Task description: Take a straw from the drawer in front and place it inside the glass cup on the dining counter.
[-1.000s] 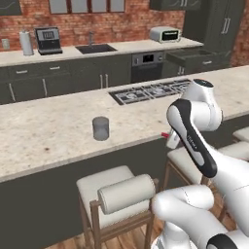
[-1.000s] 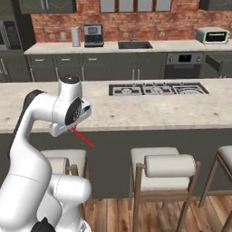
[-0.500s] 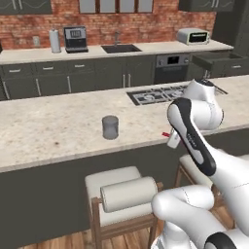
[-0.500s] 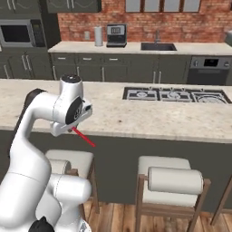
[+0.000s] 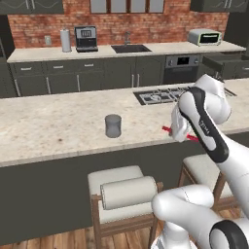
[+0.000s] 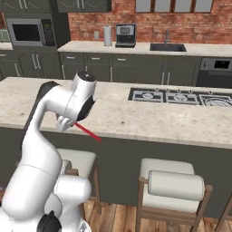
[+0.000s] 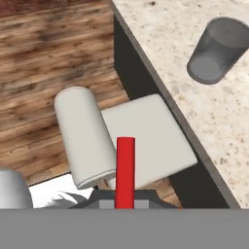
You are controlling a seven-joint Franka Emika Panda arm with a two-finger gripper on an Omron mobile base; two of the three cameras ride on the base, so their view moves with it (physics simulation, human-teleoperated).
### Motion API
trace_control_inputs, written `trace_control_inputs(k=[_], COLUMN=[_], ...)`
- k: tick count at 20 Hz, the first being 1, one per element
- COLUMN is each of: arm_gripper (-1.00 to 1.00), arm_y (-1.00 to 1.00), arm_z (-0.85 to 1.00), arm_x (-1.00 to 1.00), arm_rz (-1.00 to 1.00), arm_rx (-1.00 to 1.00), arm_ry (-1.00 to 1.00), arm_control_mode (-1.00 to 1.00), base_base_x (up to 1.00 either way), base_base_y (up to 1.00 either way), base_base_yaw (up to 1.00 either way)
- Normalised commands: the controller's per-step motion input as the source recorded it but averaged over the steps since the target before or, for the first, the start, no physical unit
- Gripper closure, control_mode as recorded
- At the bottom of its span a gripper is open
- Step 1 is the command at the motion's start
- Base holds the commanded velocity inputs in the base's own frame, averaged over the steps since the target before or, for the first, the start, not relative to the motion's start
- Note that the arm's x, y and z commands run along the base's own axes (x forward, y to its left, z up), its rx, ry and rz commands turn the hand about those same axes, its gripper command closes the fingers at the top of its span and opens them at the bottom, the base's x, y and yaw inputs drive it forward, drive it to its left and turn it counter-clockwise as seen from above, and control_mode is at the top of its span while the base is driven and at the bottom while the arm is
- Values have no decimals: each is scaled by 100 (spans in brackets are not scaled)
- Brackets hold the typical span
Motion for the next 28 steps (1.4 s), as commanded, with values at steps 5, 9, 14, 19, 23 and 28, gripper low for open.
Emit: trace_control_inputs(k=[5, 9, 14, 19, 23, 28], arm_gripper=[100, 100, 100, 100, 100, 100], arm_y=[0, 12, 44, 39, 36, 39], arm_z=[76, 71, 49, 36, 29, 39], arm_x=[0, 0, 0, 0, 0, 0], arm_rz=[21, 9, 5, 4, 6, 3], arm_rx=[26, 24, 21, 23, 25, 21], arm_ry=[-6, 0, 0, 1, 1, 0], arm_control_mode=[-100, -100, -100, -100, -100, -100], base_base_x=[0, 0, 0, 0, 0, 0], base_base_y=[0, 0, 0, 0, 0, 0], base_base_yaw=[0, 0, 0, 0, 0, 0])
